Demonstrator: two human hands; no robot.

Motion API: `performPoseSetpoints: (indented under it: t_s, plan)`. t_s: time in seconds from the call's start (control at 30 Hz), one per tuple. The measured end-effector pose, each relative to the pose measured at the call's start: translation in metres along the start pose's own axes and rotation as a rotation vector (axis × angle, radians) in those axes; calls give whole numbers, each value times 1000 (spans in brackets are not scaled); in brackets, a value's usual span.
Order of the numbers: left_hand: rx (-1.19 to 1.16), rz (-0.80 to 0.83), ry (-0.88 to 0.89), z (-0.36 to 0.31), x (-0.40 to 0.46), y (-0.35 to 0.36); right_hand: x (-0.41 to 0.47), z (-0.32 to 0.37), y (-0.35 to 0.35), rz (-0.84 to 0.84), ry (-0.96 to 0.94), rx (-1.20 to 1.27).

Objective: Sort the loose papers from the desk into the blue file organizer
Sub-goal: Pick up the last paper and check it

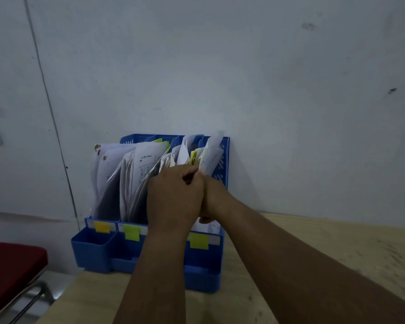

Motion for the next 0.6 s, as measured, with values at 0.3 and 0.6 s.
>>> performPoseSetpoints:
  t_s: [0.3, 0.6]
  plan:
    - [-2, -54, -55, 31, 5, -3, 32, -21, -5, -229, -128, -409]
    - [-3, -49, -47, 34, 3, 6, 24, -34, -7, -305, -320, -157]
Point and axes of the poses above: each hand's wrist, its own x-axis towards the middle knuckle, its own y-axis out of the palm, z = x × y, the point moved 6 cm from there along x, towards the middle knuckle
